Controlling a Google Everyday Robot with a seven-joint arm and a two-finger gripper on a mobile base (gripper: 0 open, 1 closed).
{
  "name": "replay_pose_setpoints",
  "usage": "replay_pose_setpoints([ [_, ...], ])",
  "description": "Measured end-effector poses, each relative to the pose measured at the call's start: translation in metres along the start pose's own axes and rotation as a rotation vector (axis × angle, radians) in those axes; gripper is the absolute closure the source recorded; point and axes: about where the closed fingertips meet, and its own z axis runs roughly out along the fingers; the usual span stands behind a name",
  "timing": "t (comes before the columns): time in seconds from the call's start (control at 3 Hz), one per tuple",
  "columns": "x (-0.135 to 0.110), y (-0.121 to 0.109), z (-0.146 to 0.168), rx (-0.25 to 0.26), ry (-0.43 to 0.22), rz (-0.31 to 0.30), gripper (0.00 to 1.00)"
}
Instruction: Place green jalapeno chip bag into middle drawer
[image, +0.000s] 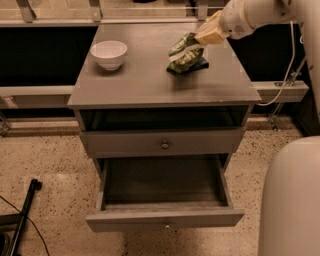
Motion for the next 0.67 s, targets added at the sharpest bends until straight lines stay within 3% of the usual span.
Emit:
replay_pose_setpoints([
  [0.33,0.0010,0.0019,0.0044,-0.007,0.001,0.003,1.00],
  [0.67,-0.0054,0.0065,0.0089,-0.034,-0.006,-0.036,1.00],
])
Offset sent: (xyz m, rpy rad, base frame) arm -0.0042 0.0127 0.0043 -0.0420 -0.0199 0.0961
